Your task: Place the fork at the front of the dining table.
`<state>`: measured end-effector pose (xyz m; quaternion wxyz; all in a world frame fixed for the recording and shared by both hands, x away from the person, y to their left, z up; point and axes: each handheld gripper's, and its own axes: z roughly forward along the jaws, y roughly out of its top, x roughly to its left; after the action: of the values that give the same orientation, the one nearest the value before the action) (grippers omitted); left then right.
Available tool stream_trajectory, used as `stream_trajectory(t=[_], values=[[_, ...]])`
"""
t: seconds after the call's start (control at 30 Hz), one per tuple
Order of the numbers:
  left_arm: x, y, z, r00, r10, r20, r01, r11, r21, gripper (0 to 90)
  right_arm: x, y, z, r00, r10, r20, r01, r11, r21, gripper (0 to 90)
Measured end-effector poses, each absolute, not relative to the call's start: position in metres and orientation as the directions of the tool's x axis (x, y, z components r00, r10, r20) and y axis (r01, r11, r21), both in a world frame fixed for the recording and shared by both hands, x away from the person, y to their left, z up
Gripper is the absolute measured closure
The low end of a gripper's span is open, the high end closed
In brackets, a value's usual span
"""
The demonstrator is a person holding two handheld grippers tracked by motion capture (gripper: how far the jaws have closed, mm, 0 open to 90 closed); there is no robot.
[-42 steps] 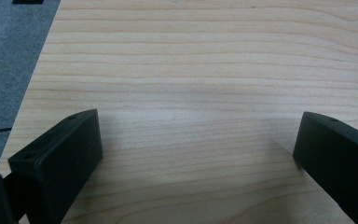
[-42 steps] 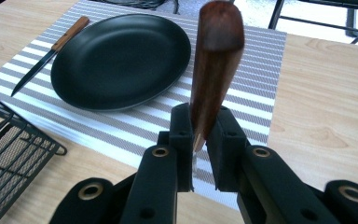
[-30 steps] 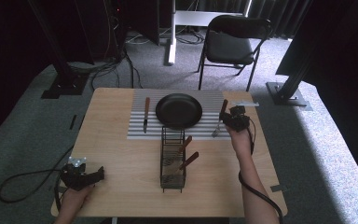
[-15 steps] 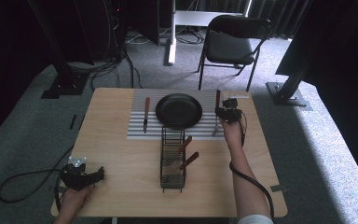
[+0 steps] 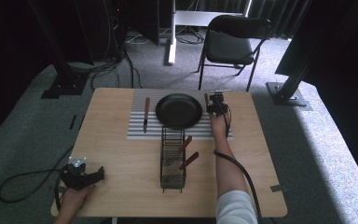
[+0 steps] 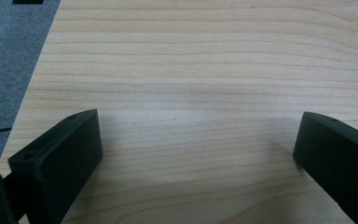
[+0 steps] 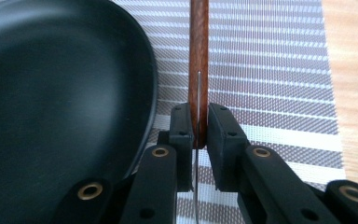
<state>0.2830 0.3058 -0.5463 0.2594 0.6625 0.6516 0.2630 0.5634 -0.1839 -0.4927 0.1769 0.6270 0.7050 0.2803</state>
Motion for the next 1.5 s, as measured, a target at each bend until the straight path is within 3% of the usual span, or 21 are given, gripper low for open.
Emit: stream_trajectory(t=[0.17,0.4,0.53,0.67,0.9,1.07,1.33,1.5], values=[[0.283,0.306,-0.546,0.013,1.0,0.011,0.727,-0.017,0.686,1.0,0.575,-0.18,-0.51,-0.106,0.99,0.096,0.824,0.033,0.566,80.6],[0.283,0.306,-0.546,0.013,1.0,0.011,0.727,-0.016,0.686,1.0,0.579,-0.177,-0.512,-0.086,0.992,0.096,0.824,0.017,0.567,79.5],[0.283,0.306,-0.546,0.013,1.0,0.011,0.727,-0.016,0.686,1.0,0.575,-0.178,-0.508,-0.1,0.988,0.114,0.822,0.018,0.569,68.5],[0.283,0.306,-0.546,0.013,1.0,0.011,0.727,-0.016,0.686,1.0,0.559,-0.184,-0.497,-0.12,0.983,0.136,0.803,0.016,0.596,65.2],[0.283,0.306,-0.546,0.012,1.0,0.011,0.727,-0.016,0.686,1.0,0.524,-0.188,-0.493,-0.182,0.974,0.132,0.79,0.065,0.609,69.9],[0.283,0.306,-0.546,0.013,1.0,0.011,0.727,-0.017,0.686,1.0,0.513,-0.193,-0.5,-0.175,0.976,0.132,0.81,0.066,0.582,74.1],[0.283,0.306,-0.546,0.013,1.0,0.011,0.727,-0.016,0.686,1.0,0.51,-0.207,-0.509,-0.145,0.981,0.131,0.827,0.048,0.56,73.9],[0.283,0.306,-0.546,0.013,1.0,0.011,0.727,-0.017,0.686,1.0,0.503,-0.224,-0.512,-0.114,0.973,0.199,0.824,-0.02,0.567,68.6]])
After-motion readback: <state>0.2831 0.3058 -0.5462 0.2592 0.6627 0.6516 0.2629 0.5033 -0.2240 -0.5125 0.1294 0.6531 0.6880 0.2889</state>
